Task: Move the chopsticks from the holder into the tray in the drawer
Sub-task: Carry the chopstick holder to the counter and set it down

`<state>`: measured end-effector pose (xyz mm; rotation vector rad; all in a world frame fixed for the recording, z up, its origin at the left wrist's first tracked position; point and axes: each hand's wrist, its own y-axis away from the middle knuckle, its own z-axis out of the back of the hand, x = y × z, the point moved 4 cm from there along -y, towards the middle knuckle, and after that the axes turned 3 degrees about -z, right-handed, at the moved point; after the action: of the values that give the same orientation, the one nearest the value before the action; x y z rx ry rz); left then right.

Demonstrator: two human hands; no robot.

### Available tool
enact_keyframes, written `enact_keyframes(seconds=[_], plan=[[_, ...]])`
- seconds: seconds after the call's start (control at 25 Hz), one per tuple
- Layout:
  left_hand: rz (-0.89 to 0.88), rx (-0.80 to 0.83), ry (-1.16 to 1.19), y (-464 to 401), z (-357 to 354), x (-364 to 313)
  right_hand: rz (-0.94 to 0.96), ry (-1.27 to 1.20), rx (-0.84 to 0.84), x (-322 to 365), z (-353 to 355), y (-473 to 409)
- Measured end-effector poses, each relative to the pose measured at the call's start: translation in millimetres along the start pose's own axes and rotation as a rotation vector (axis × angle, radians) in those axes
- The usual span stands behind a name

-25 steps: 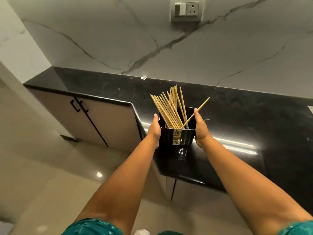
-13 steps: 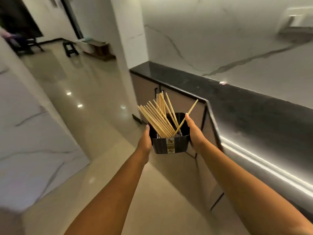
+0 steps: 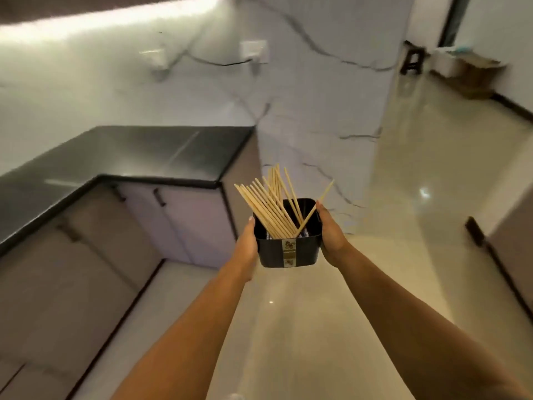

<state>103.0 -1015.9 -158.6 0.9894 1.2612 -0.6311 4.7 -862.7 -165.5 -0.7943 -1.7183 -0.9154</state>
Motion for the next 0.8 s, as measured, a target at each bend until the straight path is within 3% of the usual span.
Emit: enact_keyframes(seconds=[0.24,0.36,0.52,0.8], plan=[[0.055,-0.516,0.119,49.8,241.4,2.5,-0.082,0.117,0.460,-43.2,-264.9,-44.5],[0.055,-0.698,0.177,73.9,333.6,2.8,-0.128,0.145,0.686,-69.0,-381.3,-54.6],[0.011,-0.941,0.252,112.7,433.8,1.1,-0.249,0.157,0.923,-95.3,-520.9,-50.6],[-0.095,-1.201,0.255,221.6,563.6,19.7,-0.353,0.165,1.306,-132.8,-706.4,37.7]])
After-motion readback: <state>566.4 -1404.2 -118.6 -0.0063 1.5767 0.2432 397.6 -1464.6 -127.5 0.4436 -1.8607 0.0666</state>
